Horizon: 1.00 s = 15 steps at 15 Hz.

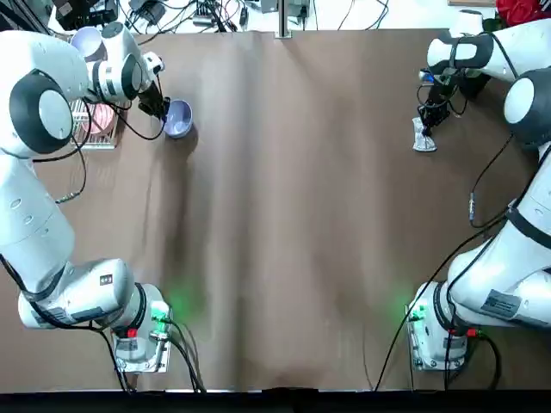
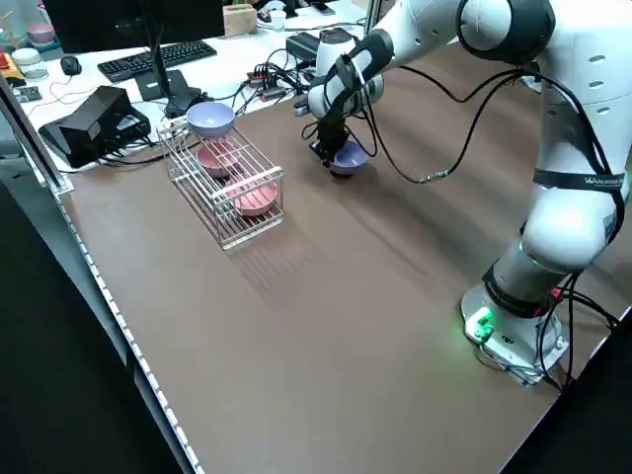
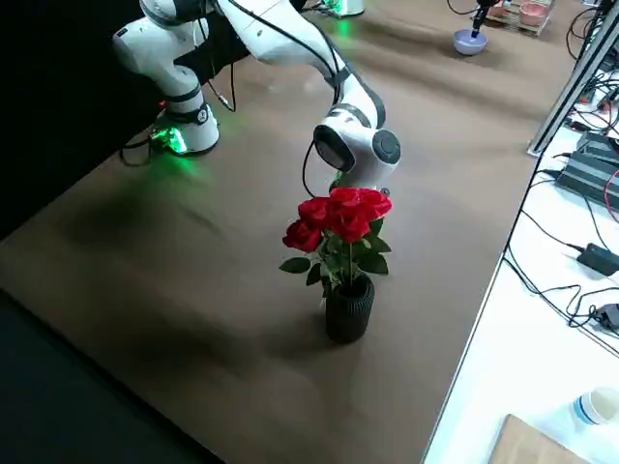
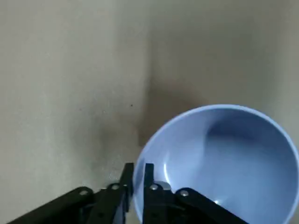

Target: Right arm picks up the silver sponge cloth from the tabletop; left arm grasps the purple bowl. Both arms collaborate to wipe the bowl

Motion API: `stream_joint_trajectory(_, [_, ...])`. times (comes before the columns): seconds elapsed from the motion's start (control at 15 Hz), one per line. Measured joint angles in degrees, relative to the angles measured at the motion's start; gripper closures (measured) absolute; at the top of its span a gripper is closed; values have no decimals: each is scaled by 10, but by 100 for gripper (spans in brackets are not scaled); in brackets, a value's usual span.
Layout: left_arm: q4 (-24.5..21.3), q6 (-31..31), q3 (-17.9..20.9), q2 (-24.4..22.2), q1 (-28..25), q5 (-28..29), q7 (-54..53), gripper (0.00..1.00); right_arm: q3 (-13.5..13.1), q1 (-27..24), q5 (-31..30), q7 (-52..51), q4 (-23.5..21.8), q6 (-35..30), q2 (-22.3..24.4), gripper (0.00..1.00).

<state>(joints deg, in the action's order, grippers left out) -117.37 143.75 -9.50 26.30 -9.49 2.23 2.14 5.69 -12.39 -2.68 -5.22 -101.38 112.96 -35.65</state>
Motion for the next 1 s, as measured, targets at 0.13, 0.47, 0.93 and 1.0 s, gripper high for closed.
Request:
stream_joint_trajectory(0.13, [0, 0, 0, 0, 0, 0, 5, 88, 1, 0, -1, -10, 4, -1, 0, 97])
stream_joint_trajectory(0.47, [8, 1, -9, -10, 2, 0, 32, 96, 10, 16, -2, -42, 104, -100, 12, 97])
stream_joint_trajectory(0.93, [24, 1, -122, -15, 10, 0, 160, 96, 12, 50, 15, -41, 187, -170, 60, 97])
stream_joint_trajectory(1.0, [26, 1, -144, -15, 14, 0, 187, 96, 12, 52, 15, -41, 187, -170, 60, 97])
